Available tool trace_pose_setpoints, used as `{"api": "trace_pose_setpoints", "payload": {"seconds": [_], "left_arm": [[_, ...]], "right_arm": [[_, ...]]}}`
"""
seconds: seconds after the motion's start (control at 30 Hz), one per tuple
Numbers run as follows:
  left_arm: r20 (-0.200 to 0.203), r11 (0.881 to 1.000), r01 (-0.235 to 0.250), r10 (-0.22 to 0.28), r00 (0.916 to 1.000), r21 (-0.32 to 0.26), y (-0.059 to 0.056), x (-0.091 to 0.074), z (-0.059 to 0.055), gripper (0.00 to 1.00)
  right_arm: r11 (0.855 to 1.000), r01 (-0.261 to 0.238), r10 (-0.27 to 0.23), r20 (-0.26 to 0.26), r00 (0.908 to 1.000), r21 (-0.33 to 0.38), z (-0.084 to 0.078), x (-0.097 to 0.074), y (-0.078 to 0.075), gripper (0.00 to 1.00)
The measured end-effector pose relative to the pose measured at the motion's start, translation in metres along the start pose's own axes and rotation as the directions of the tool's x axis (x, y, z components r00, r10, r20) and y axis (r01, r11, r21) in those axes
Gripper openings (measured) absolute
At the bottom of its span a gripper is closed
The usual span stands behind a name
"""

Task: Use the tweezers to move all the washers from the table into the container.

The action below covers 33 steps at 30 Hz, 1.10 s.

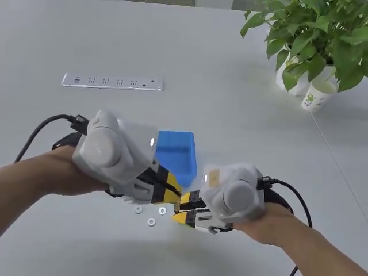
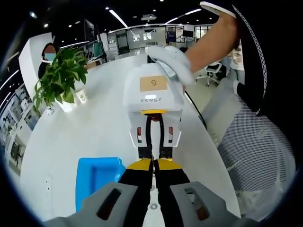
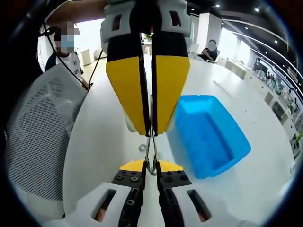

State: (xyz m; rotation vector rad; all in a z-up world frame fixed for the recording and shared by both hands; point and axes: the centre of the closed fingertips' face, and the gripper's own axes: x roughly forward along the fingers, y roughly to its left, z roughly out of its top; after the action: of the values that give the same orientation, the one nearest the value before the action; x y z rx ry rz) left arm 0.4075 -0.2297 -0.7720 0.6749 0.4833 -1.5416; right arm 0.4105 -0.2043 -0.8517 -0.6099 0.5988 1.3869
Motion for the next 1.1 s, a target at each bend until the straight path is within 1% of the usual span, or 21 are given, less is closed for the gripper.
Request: {"api": "trace_pose_setpoints", "payload": {"seconds": [0.1, 0.27, 0.43, 0.6, 0.7, 0.83, 1.1], "left_arm": [[-0.006, 1.0, 0.002, -0.002, 1.0, 0.003, 0.0, -0.004, 0.004, 0.05], [0.001, 1.0, 0.003, -0.003, 1.0, 0.003, 0.004, -0.01, 0.01, 0.05], [0.007, 1.0, -0.006, 0.006, 1.0, 0.013, 0.006, -0.016, 0.015, 0.05], [0.014, 1.0, -0.018, 0.018, 0.9997, 0.022, 0.011, -0.024, 0.022, 0.05], [0.016, 0.999, -0.022, 0.022, 0.9996, 0.028, 0.015, -0.03, 0.026, 0.05], [0.013, 0.999, -0.028, 0.027, 0.9995, 0.039, 0.021, -0.035, 0.027, 0.05], [0.013, 0.997, -0.051, 0.05, 0.9987, 0.05, 0.039, -0.045, 0.031, 0.05]], "right_arm": [[1.0, 0.003, -0.003, 0.004, 1.0, -0.005, 0.004, -0.003, -0.001, 0.11], [1.0, 0.007, -0.007, 0.011, 0.9999, -0.007, 0.011, -0.009, -0.004, 0.11], [1.0, 0.016, -0.016, 0.019, 0.9997, -0.019, 0.018, -0.013, -0.008, 0.11], [0.999, 0.027, -0.026, 0.028, 0.9993, -0.03, 0.027, -0.018, -0.014, 0.11], [0.999, 0.032, -0.031, 0.035, 0.9989, -0.043, 0.034, -0.021, -0.019, 0.11], [0.998, 0.038, -0.036, 0.036, 0.9987, -0.059, 0.04, -0.023, -0.026, 0.11], [0.995, 0.058, -0.055, 0.047, 0.9974, -0.075, 0.051, -0.026, -0.047, 0.11]]}}
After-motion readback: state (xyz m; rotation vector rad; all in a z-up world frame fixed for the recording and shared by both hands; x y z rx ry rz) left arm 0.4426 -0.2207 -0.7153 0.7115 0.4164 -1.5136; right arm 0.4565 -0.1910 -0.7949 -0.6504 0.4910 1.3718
